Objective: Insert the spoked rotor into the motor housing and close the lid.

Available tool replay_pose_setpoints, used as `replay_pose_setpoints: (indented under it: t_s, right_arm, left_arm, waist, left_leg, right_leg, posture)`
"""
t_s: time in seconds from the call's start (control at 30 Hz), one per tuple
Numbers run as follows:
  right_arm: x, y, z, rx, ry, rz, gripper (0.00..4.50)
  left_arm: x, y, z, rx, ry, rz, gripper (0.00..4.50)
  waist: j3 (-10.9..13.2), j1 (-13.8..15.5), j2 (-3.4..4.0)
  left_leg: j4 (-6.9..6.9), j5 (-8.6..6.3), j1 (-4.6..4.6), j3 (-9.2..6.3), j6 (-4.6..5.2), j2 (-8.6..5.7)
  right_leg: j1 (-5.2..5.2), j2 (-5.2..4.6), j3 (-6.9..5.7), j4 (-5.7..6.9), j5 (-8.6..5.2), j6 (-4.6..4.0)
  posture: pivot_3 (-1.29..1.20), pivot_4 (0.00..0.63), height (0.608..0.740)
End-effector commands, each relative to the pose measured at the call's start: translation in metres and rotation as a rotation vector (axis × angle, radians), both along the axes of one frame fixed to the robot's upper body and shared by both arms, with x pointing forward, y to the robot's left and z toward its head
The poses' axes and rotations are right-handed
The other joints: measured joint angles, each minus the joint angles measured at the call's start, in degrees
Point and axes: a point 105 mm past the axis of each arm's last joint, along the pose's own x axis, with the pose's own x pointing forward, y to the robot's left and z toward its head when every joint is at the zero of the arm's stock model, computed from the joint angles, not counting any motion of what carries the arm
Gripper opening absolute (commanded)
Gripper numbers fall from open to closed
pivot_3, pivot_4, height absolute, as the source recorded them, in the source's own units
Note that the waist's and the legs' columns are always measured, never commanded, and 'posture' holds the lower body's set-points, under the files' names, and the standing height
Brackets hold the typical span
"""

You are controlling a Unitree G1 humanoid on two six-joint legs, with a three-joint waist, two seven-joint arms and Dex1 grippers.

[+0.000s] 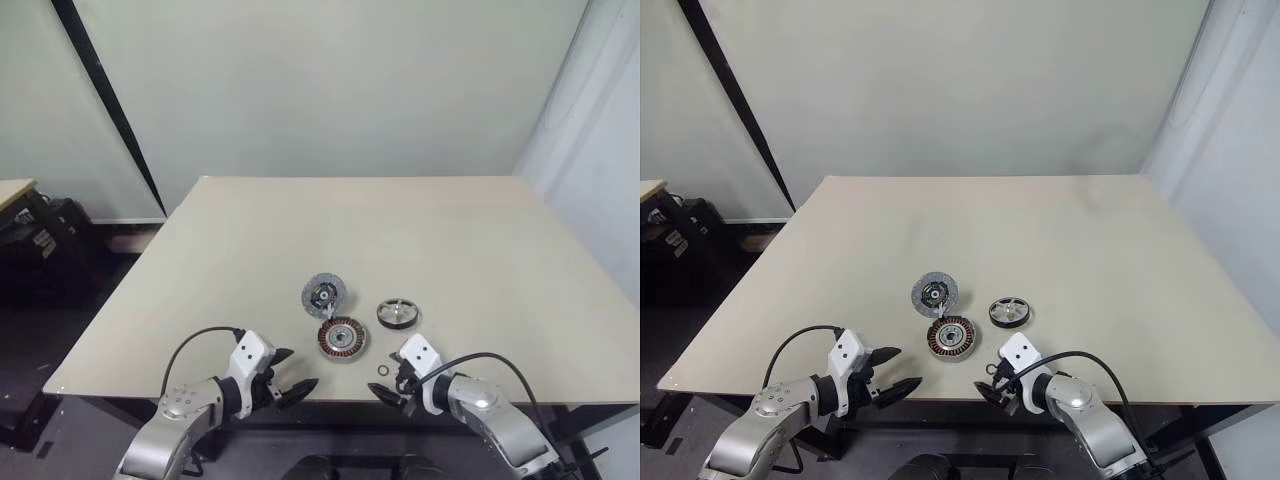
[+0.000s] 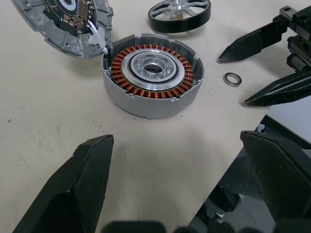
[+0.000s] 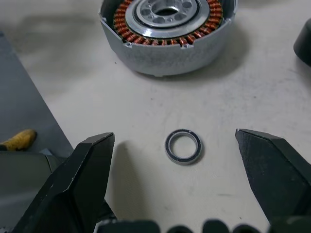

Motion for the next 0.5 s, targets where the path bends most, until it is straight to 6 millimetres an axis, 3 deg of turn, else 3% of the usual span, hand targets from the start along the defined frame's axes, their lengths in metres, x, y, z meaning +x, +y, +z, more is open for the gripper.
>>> replay_pose_setpoints:
  t_s: [0.03,0.07,0.13,0.43,0.5]
  right_arm:
    - [0.0077,-0.0001,0.0095,0.009,-0.048,-0.005,4.35]
    - [0.0073,-0.0001,0.0086,0.007,-0.046,-0.005,4.35]
    - [0.0064,0.0004,0.0073,0.004,-0.043,-0.005,3.79]
    - [0.006,0.0008,0.0068,0.0,-0.041,-0.009,0.75]
    - [0.0075,0.0005,0.0085,0.006,-0.047,-0.019,0.72]
  left_arm:
    - [0.0045,0.0003,0.0075,0.006,-0.042,-0.001,4.48]
    - [0.0047,-0.0001,0.0075,0.006,-0.043,0.0,4.48]
    - [0.0048,-0.0006,0.0077,0.006,-0.044,0.002,4.5]
    - [0.0056,0.0001,0.0084,0.009,-0.048,0.006,4.5]
    - [0.0056,0.0005,0.0084,0.011,-0.048,0.007,4.5]
  waist:
    - [0.0,0.0,0.0]
    - [0.0,0.0,0.0]
    - [0.0,0.0,0.0]
    - [0.0,0.0,0.0]
    - [0.0,0.0,0.0]
  left_leg:
    - [0.0,0.0,0.0,0.0,0.0,0.0]
    - [0.0,0.0,0.0,0.0,0.0,0.0]
    - [0.0,0.0,0.01,0.0,0.0,0.0]
    - [-0.01,0.0,0.01,0.0,0.0,0.0]
    - [-0.01,0.0,0.01,-0.01,0.0,0.0]
  right_leg:
    - [0.0,0.0,0.0,0.0,0.0,0.0]
    - [0.01,0.0,0.0,0.0,0.0,0.0]
    - [0.02,0.0,0.0,0.0,0.0,0.0]
    - [0.01,0.0,0.0,0.0,0.0,0.0]
    - [0.01,0.0,0.0,0.0,0.0,0.0]
  posture:
    - [0.0,0.0,0.74]
    - [0.0,0.0,0.74]
    - [0.0,0.0,0.74]
    - [0.0,0.0,0.74]
    - [0.0,0.0,0.74]
